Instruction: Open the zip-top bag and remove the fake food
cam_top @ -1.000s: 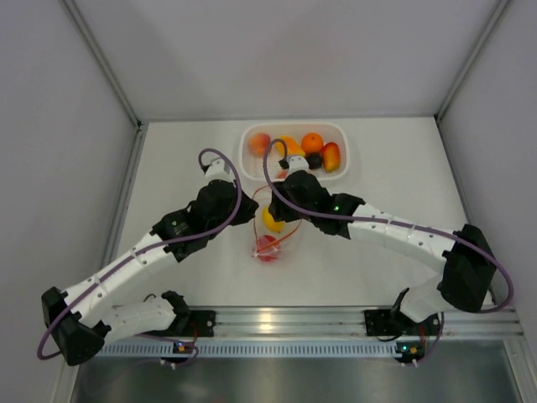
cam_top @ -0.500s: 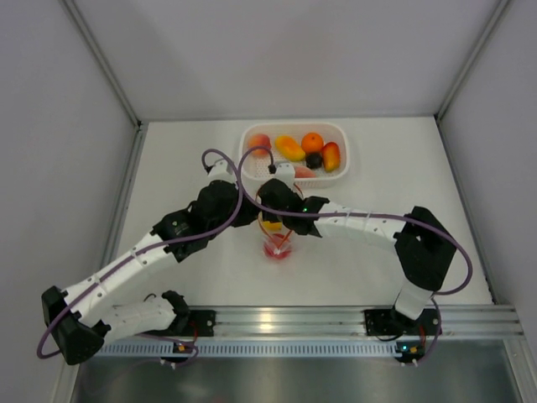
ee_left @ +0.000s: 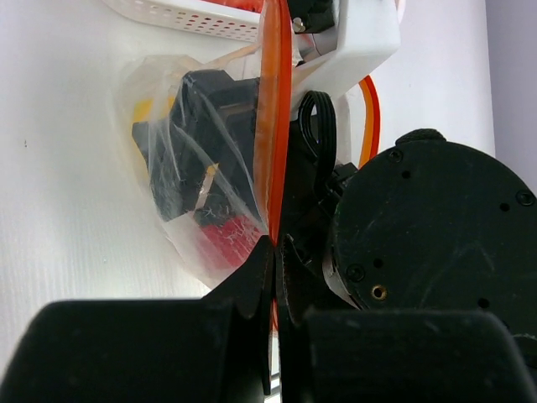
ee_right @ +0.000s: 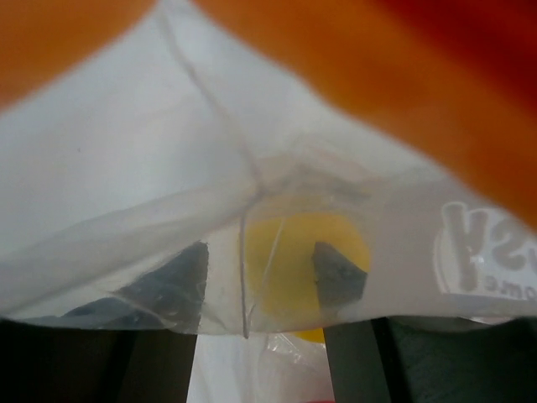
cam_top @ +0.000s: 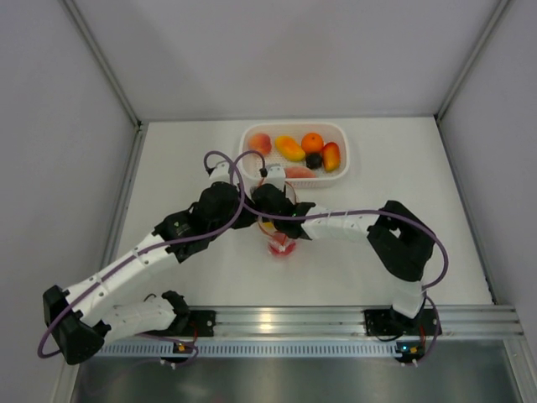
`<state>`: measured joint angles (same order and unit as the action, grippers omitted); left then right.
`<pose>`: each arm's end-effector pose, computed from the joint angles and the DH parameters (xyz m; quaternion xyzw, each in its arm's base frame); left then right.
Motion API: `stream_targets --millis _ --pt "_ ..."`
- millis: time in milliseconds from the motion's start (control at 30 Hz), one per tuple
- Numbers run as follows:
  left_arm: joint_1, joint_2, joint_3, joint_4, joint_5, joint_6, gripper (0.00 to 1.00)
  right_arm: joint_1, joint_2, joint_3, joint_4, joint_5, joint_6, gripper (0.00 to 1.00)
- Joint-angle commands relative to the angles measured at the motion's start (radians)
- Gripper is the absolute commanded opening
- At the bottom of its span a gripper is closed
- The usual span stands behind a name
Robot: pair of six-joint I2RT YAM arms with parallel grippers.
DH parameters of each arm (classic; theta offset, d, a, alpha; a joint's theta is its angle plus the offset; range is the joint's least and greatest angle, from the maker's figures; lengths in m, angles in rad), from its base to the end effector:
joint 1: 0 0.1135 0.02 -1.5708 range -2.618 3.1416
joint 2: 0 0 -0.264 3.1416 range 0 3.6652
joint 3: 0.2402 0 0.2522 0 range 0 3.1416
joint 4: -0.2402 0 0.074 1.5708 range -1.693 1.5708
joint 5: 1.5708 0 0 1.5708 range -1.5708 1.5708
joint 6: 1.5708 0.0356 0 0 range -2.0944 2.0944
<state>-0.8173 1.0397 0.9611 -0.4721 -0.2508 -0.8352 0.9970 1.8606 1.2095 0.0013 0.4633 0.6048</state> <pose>0.1622 -0.1600 0.3249 -0.0688 0.8653 -0.2823 0.4085 0.2364 0.3365 0.2017 -0.0698 0.8751 0.1674 0.4487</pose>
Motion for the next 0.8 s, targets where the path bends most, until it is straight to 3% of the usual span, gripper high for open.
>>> stream_targets --millis 0,267,567,667,767 --pt "-0.003 0.003 -0.005 0.013 0.013 0.030 0.00 0.000 0.049 0.004 0.013 0.021 -0.036 0.56" --pt "-0.005 0.014 -0.012 0.012 -0.011 0.041 0.00 0.000 0.110 0.068 -0.129 0.070 -0.076 0.66" --pt "-0.003 0.026 -0.016 0.013 -0.018 0.041 0.00 -0.015 0.163 0.059 -0.112 0.002 -0.099 0.72" --pt "-0.003 0.025 -0.018 0.013 -0.025 0.041 0.00 -0.017 0.149 0.053 -0.115 0.009 -0.103 0.71" --pt "-0.003 0.022 -0.015 0.013 -0.030 0.042 0.00 -0.017 0.101 0.029 -0.106 0.009 -0.106 0.58"
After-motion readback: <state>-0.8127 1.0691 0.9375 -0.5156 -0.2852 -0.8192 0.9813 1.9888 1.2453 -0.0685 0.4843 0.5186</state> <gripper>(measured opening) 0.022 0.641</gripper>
